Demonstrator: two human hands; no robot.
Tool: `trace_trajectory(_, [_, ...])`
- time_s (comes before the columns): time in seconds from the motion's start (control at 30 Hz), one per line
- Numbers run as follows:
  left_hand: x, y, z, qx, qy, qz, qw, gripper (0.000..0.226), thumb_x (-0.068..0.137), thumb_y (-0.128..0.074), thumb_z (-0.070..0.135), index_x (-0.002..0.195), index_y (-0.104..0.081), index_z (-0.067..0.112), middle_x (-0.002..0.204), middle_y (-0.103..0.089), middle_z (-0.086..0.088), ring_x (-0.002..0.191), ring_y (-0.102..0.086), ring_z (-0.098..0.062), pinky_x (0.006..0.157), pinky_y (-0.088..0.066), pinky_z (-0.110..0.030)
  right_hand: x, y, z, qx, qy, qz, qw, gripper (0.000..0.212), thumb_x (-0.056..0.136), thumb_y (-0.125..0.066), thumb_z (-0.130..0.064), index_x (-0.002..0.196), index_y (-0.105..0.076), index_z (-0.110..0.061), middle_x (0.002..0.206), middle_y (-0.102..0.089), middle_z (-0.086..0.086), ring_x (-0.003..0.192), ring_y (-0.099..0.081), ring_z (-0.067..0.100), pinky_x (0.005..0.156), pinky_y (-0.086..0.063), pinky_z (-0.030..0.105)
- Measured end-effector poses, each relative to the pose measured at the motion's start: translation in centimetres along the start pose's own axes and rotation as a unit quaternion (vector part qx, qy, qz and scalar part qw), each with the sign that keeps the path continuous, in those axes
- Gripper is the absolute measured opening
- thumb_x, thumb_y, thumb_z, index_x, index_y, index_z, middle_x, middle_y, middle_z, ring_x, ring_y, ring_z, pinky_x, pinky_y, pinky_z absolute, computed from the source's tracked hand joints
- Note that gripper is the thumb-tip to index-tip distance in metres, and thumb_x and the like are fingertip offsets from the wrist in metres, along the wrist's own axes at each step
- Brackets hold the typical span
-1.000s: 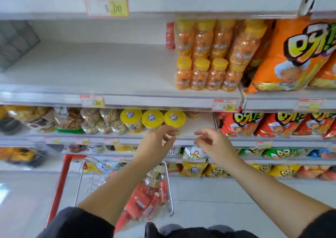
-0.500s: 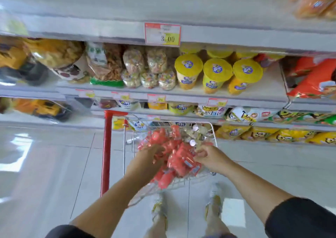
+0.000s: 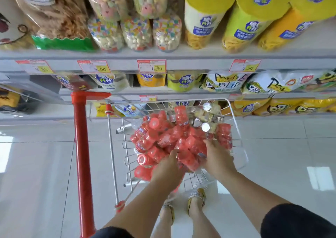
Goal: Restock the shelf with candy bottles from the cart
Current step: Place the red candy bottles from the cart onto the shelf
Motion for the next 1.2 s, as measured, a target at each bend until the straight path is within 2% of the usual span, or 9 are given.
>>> trace_trajectory(0.17, [2.7, -1.4, 0.8, -0.043, 0.041, 0.035, 0.998, 0.066, 0.089, -0.065, 0.038, 0.144, -0.032, 0.028, 0.127, -0.055, 0.002, 0.103, -0.062, -0.019, 0.087, -0.057, -0.04, 0.9, -0.9, 0.4, 0.012, 0.013, 0.058, 0.998, 0.054, 0.084, -0.074, -0.034, 0.131, -0.049, -0.024, 0.122, -0.057, -0.005, 0.106, -0.058, 0.018, 0.075, -0.046, 0.03])
trace_trajectory(0.3, [1.9, -0.6, 1.5, -0.084, 0.033, 0.04, 0.995, 0.044, 0.086, -0.07, 0.04, 0.124, -0.05, 0.031, 0.115, -0.056, 0.007, 0.09, -0.063, -0.013, 0.08, -0.059, -0.036, 0.1, 0.5, 1.0, 0.219, 0.008, -0.014, 0.976, 0.047, 0.08, -0.077, -0.036, 0.121, -0.056, -0.027, 0.104, -0.063, -0.015, 0.084, -0.059, 0.001, 0.06, -0.038, 0.01])
trace_trajectory(0.37, [0.4, 0.8, 2.2, -0.141, 0.022, 0.025, 0.989, 0.04, 0.084, -0.074, 0.034, 0.118, -0.054, 0.027, 0.108, -0.062, 0.006, 0.082, -0.068, -0.011, 0.071, -0.061, -0.031, -1.1, 1.9, 1.1, 0.372, -0.029, -0.084, 0.924, 0.041, 0.079, -0.078, -0.033, 0.116, -0.06, -0.031, 0.099, -0.068, -0.012, 0.084, -0.065, 0.002, 0.064, -0.048, 0.011])
trace_trajectory(0.5, [-4.3, 6.5, 5.5, -0.234, -0.039, 0.0, 0.971, 0.036, 0.084, -0.075, 0.036, 0.115, -0.056, 0.03, 0.093, -0.074, 0.005, 0.07, -0.07, -0.003, 0.063, -0.058, -0.023, -4.8, 7.5, -0.5, 0.613, -0.021, -0.17, 0.771, 0.036, 0.062, -0.072, -0.037, 0.096, -0.075, -0.027, 0.106, -0.072, 0.012, 0.096, -0.07, 0.033, 0.099, -0.049, 0.055])
trace_trajectory(0.6, [-8.3, 11.4, 8.9, -0.341, -0.065, -0.018, 0.938, 0.032, 0.082, -0.079, 0.035, 0.109, -0.062, 0.035, 0.099, -0.075, 0.002, 0.089, -0.073, -0.027, 0.083, -0.06, -0.047, -8.0, 12.9, -2.0, 0.729, -0.006, -0.197, 0.655, 0.04, 0.063, -0.066, -0.019, 0.102, -0.074, -0.012, 0.1, -0.068, 0.02, 0.087, -0.066, 0.034, 0.09, -0.044, 0.057])
trace_trajectory(0.7, [-12.2, 15.2, 12.6, -0.473, -0.089, -0.055, 0.875, 0.048, 0.077, -0.077, 0.024, 0.121, -0.061, 0.014, 0.113, -0.068, -0.019, 0.1, -0.068, -0.036, 0.093, -0.054, -0.053, -11.2, 18.6, -3.4, 0.789, 0.007, -0.214, 0.575, 0.072, 0.057, -0.074, -0.015, 0.126, -0.06, -0.004, 0.106, -0.066, 0.024, 0.087, -0.064, 0.038, 0.085, -0.052, 0.055])
trace_trajectory(0.83, [-17.4, 19.3, 17.3, -0.564, -0.125, -0.098, 0.81, 0.04, 0.091, -0.065, 0.015, 0.127, -0.059, 0.001, 0.119, -0.062, -0.03, 0.104, -0.061, -0.042, 0.076, -0.058, -0.048, -15.2, 25.5, -4.9, 0.798, 0.035, -0.185, 0.573, 0.043, 0.074, -0.064, -0.019, 0.113, -0.06, -0.001, 0.094, -0.063, 0.025, 0.074, -0.065, 0.036, 0.066, -0.057, 0.046])
trace_trajectory(1.0, [-21.3, 21.9, 21.6, -0.603, -0.145, -0.117, 0.776, 0.048, 0.092, -0.056, 0.033, 0.131, -0.059, 0.005, 0.11, -0.066, -0.014, 0.109, -0.062, -0.038, 0.081, -0.058, -0.049, -18.2, 30.8, -5.6, 0.751, 0.116, -0.115, 0.64, 0.076, 0.044, -0.098, -0.031, 0.106, -0.062, -0.007, 0.088, -0.065, 0.015, 0.069, -0.063, 0.024, 0.063, -0.053, 0.034])
trace_trajectory(1.2, [-23.2, 23.7, 26.8, -0.588, -0.198, -0.153, 0.769, 0.056, 0.067, -0.082, 0.033, 0.11, -0.061, 0.004, 0.094, -0.065, -0.016, 0.086, -0.066, -0.027, 0.092, -0.053, -0.043, -19.2, 36.1, -5.0, 0.716, 0.151, 0.026, 0.681, 0.049, 0.074, -0.072, -0.025, 0.119, -0.059, -0.01, 0.097, -0.069, 0.008, 0.075, -0.062, 0.013, 0.066, -0.048, 0.027])
Point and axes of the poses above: each hand's wrist, its own x-axis towards the middle knuckle, its own y-axis out of the back of the hand, z = x × y, the point moved 7 cm from there along x, towards the middle knuckle
